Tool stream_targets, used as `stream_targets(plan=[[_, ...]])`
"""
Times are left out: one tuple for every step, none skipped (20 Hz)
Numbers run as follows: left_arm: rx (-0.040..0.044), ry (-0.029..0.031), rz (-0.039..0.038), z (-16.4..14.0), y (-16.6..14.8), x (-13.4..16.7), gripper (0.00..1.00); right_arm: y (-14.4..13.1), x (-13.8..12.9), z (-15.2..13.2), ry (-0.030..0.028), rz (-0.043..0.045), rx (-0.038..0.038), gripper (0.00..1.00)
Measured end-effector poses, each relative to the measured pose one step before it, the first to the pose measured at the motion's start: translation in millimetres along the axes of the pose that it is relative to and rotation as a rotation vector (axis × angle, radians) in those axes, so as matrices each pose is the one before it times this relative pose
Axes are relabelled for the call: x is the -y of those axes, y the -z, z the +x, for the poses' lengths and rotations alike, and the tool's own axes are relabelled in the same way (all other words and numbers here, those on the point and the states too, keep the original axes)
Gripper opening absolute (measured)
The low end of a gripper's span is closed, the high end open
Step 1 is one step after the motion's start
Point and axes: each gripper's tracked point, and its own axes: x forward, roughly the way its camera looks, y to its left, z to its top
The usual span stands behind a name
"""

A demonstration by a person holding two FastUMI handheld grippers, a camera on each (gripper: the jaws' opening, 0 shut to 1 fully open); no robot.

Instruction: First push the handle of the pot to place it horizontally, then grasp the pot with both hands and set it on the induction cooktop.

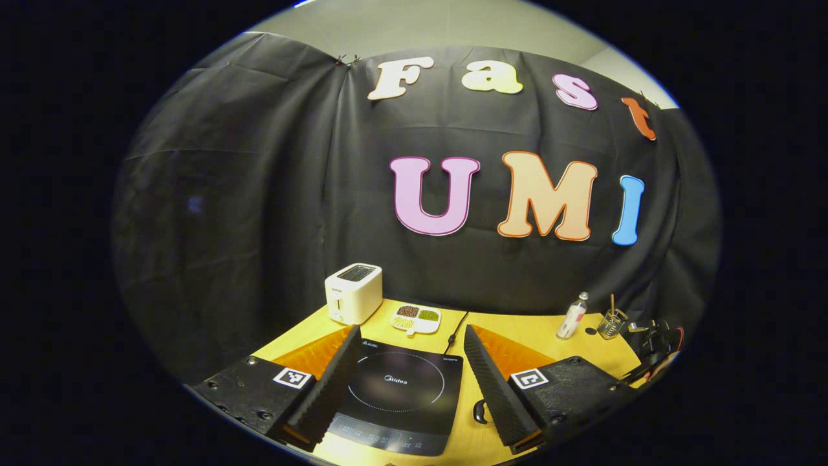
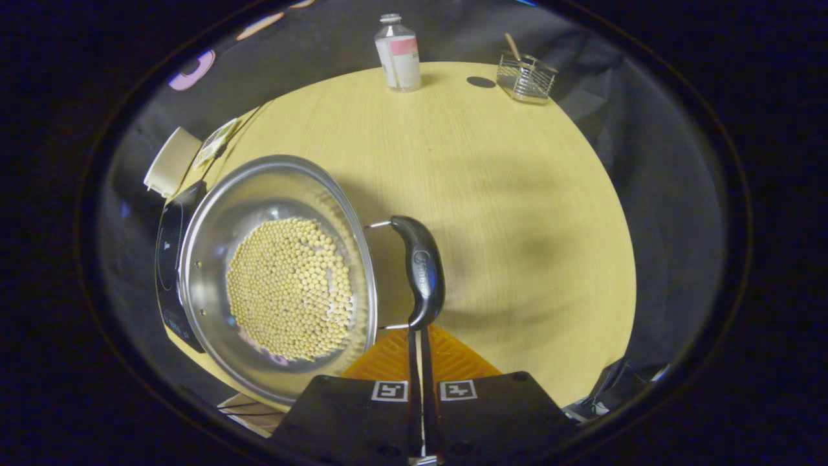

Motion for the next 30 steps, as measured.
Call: stream_targets(plan=[[-0.00669,-0.0053,-0.00447,0.49,1.61,0.07,0.96,2.25,0.06,-0.68,0.00073,-0.01221,-0.00165,0.0],[-0.00502,-0.00342,-0.00339,0.56,0.73,0.15,0.92,1.01,-0.79,-1.12,0.00287,-0.01157,-0.00138,0.04],[-0.00436,-0.00205,-0.0035,1.63,1.03,-0.01,0.96,2.27,-0.42,-1.22,0.00091,-0.00865,-0.00205,0.04],[-0.0045,0.00148,-0.00267,2.68,0.92,1.65,0.96,1.36,-0.55,-2.53,-0.0066,-0.00145,-0.00232,0.04],[-0.00614,0.00297,-0.00061,2.58,1.89,1.4,0.96,-0.27,-0.79,-2.99,-0.01451,0.00824,0.00361,0.04],[-0.00669,0.00431,0.00192,2.1,2.25,1.81,0.96,-1.27,1.5,-5.31,-0.00523,0.013,0.00994,0.04],[-0.00733,0.00502,0.00369,1.64,3.68,2.29,0.96,-0.38,1.87,-5.31,-0.01245,0.00642,0.00324,0.04],[-0.01149,0.00747,0.00422,1.03,3.14,2.63,0.96,-1.09,4.01,-5.94,-0.01539,0.00167,0.00594,0.12],[-0.01565,0.01473,0.00254,2.34,6.49,4.2,0.96,-0.93,8.06,-4.48,-0.00209,0.00085,0.00969,0.19],[-0.02166,0.01676,-0.00258,0.73,6.13,4.93,0.96,2.85,2.44,-5.82,-0.02446,0.01185,-0.00343,0.39],[-0.02453,0.02101,-0.00783,1.78,6.82,5.01,0.97,1.06,4.93,-5.71,-0.01322,0.02155,0.00047,0.59],[-0.02939,0.02262,-0.01215,2.53,8.23,4.97,0.97,-1.45,3.38,-6.13,-0.01668,0.0262,0.00912,0.79],[-0.03728,0.02383,-0.01332,3.08,10.85,5.82,0.97,-3.56,1.06,-6.69,-0.01835,0.02862,0.01556,0.99],[-0.03851,0.02094,-0.01541,3.24,10.86,4.41,0.97,-3.87,-0.01,-7.07,-0.01968,0.02838,0.01794,0.99],[-0.04935,0.02401,-0.01245,4.79,13.57,4.54,0.97,-4.36,-0.7,-4.21,-0.01398,0.02438,0.01208,1.0],[-0.04962,0.01612,-0.00939,5.73,11.7,3.95,0.97,-2.61,-1.87,-2.6,-0.01259,0.01704,0.01275,1.0],[-0.05528,0.01911,-0.00415,5.67,14.18,4.03,0.96,-5.33,-0.88,-2.2,-0.01255,0.00636,0.01224,1.0],[-0.04482,0.0145,0.00023,5.88,10.47,3.07,0.96,-5.37,-1.24,-0.94,-0.0071,0.00378,0.01099,1.0],[-0.06036,0.0097,0.00907,4.77,12.06,2.95,0.96,-5.26,-1.06,0.82,-0.00554,0.00335,0.00796,0.99],[-0.04816,0.01002,0.01235,4.78,10.52,3.31,0.96,-3.94,-1.81,1.53,-0.0058,0.00379,0.00141,0.99],[-0.04877,0.01376,0.00685,9.08,10.79,2.92,0.96,-3.86,-2.38,2.71,-0.00703,0.0058,-0.00175,0.99],[-0.04911,0.02181,0.00093,6.54,8.87,5.58,0.96,-2.87,-3.16,2.77,-0.00971,0.00509,-0.00115,0.99],[-0.04121,0.02142,-0.01071,6.14,7.57,6.2,0.96,-3.45,-2.91,3.68,-0.01085,0.00601,0.00058,1.0],[-0.03846,0.02618,-0.02003,6.56,5.8,6.18,0.96,-4.22,-3.61,5.16,-0.01135,0.00504,0.00128,0.99],[-0.03466,0.02472,-0.02169,7.35,5.5,6.92,0.96,-4.05,-2.67,4.83,-0.00587,0.00501,-0.0013,0.99],[-0.03392,0.01893,-0.01947,6.56,4.38,4.78,0.96,-3.4,-1.97,4.87,-0.00499,0.00429,0.00214,0.99],[-0.03044,0.00759,-0.01887,7.82,4.68,-0.02,0.95,-3.94,-1.94,4.57,-0.00392,0.00519,0.00369,0.99],[-0.02651,0.00129,-0.01586,7.98,2.93,-0.2,0.96,-2.78,-2.14,4.21,-0.00204,0.00298,0.00844,0.99],[-0.02203,-0.00746,-0.01358,6.95,2.17,-1.67,0.96,-4.64,-0.58,5.24,0.00287,0.00298,0.01156,0.99],[-0.02141,-0.00688,-0.0058,6.19,2.51,-1.33,0.96,-2.94,-1.88,4.99,-0.00414,0.00055,0.01358,0.94]])
